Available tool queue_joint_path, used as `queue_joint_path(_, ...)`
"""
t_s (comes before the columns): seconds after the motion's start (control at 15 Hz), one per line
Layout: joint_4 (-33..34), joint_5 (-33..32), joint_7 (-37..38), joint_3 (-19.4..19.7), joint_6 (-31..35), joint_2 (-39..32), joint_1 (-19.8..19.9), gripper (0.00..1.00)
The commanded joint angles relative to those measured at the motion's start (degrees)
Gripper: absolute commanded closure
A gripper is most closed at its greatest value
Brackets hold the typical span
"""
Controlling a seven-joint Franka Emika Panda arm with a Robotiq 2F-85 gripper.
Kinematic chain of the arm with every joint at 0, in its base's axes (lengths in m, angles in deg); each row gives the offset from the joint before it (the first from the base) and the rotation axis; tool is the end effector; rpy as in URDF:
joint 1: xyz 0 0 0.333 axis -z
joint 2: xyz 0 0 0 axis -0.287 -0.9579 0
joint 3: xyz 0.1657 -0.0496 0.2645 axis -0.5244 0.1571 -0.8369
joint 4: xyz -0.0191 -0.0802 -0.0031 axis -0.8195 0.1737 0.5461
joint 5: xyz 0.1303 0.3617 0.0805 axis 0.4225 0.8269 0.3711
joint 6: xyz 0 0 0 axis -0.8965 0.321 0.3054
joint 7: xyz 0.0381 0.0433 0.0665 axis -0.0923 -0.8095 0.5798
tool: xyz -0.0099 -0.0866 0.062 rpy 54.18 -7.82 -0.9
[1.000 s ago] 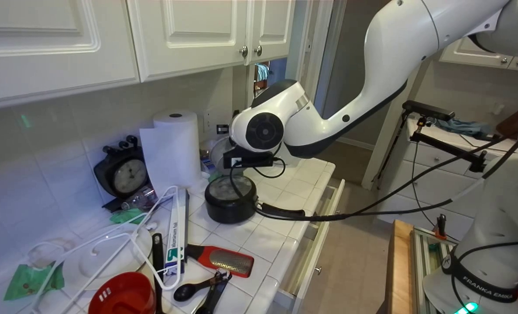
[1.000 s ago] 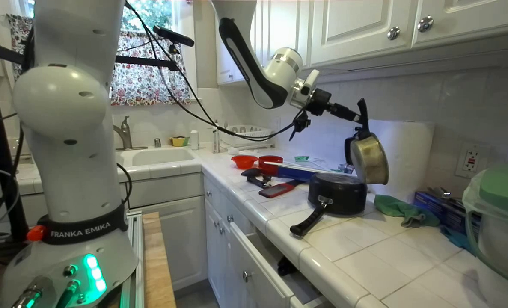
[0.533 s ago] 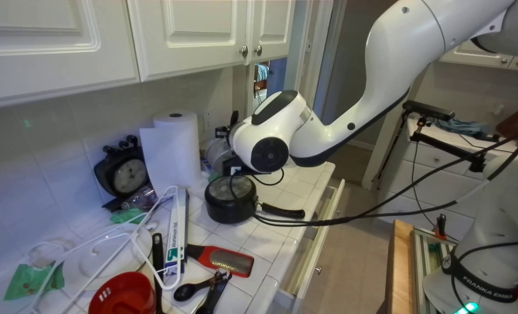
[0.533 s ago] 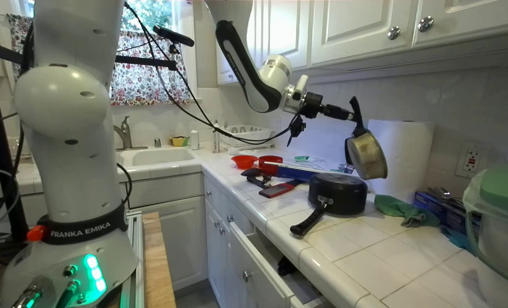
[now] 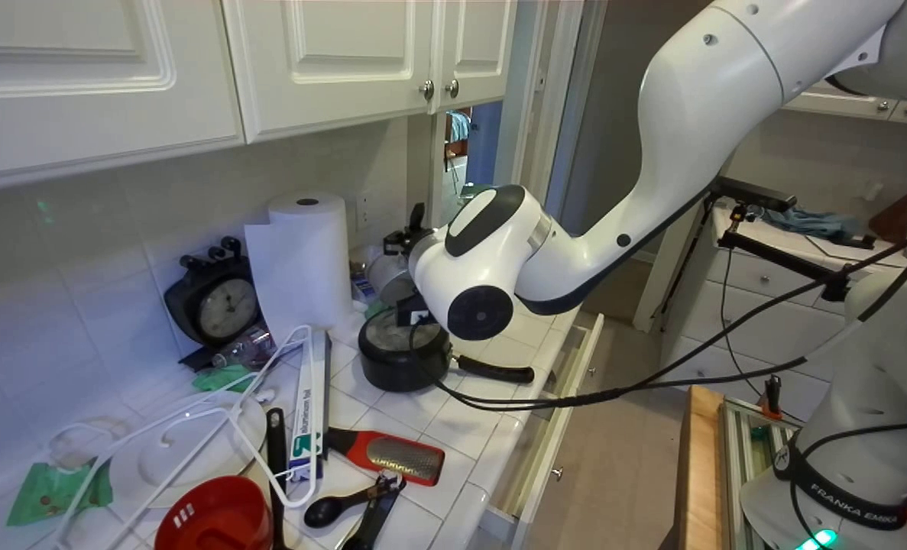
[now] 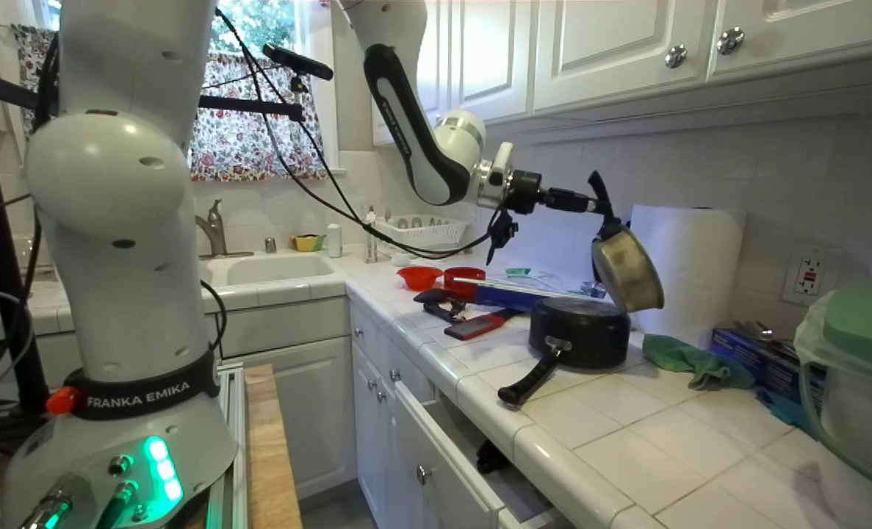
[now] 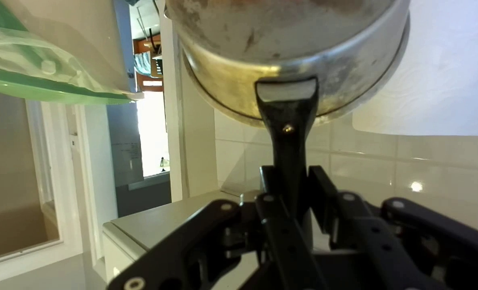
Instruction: Place the silver pot right side up on the black upside down pot
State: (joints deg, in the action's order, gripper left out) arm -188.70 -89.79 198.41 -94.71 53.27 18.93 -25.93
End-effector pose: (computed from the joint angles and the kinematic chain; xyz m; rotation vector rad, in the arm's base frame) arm 0.5700 0.1190 0.3180 1.9073 -0.8260 1.6802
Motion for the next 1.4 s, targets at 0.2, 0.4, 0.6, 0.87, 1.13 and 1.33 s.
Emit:
queue_joint_path(0.2,-2.22,-5.05,4.1,-1.68,-6.23,-1.2,-1.43,0.9)
queue_joint_path(0.4,-2.58,-5.7,4.73,-2.4,-8.04,-1.64,-1.88,0.9)
queue_joint_path(0.6,-2.69,-6.77,5.14,-2.94,-9.44,-2.2,-2.2,0.9)
queue_joint_path(0.87,-2.43,-6.35,5.1,-3.33,-9.42,-3.51,-2.21,0.9)
queue_joint_path(1.13,-2.57,-6.81,5.29,-3.52,-10.56,-4.28,-2.47,0.9)
queue_joint_path(1.33,-2.59,-7.21,5.22,-3.66,-11.06,-4.88,-2.52,0.9)
